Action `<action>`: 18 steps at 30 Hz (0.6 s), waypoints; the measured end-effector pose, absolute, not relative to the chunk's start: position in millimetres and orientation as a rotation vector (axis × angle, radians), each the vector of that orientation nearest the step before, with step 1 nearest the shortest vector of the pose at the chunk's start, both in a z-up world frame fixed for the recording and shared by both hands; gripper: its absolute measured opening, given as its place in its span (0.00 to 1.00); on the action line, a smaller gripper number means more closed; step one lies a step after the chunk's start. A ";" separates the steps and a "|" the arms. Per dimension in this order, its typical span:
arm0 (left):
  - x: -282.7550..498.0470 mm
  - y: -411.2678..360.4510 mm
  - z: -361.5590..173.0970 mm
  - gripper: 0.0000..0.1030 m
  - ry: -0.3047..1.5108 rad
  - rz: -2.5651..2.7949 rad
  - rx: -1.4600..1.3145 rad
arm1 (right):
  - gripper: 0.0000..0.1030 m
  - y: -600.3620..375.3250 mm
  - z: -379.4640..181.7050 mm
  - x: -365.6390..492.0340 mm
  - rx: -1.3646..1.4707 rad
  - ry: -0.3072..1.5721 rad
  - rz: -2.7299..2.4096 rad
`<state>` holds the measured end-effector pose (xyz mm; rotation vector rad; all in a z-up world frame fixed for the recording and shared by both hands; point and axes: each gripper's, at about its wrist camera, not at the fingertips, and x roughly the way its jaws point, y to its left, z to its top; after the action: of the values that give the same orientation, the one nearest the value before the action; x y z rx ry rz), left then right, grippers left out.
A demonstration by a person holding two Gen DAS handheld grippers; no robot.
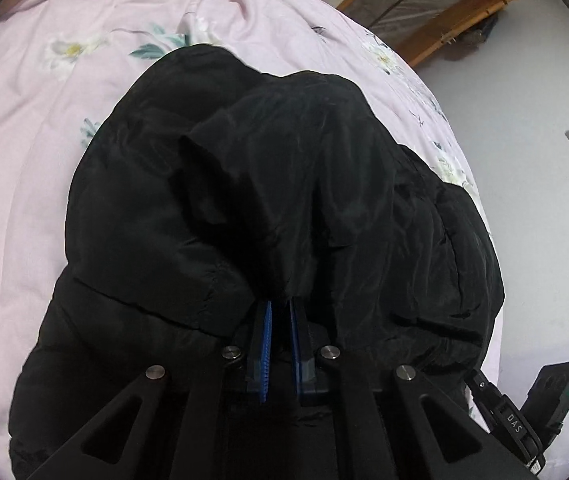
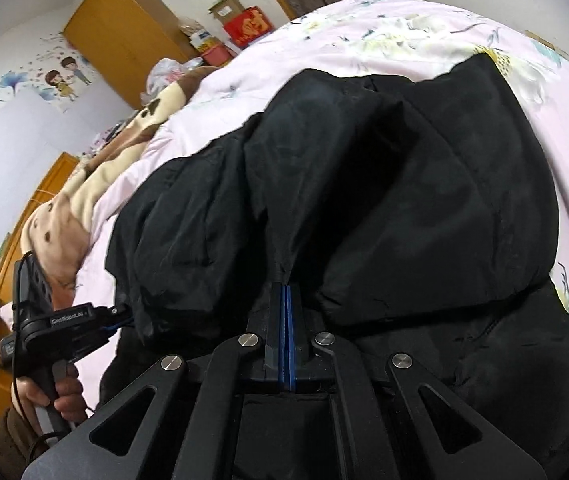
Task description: Fold large clothes
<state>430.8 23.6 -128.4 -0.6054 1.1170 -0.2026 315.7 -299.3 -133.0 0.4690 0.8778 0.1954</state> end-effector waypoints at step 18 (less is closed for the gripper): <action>445.9 -33.1 -48.1 0.67 0.927 -0.232 -0.248 | 0.45 -231.8 -64.8 331.8 -0.042 0.654 0.172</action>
<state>445.9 -33.1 -48.1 -0.2482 0.9272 -0.2322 331.8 -231.8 -64.8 -0.0417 0.6542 0.1717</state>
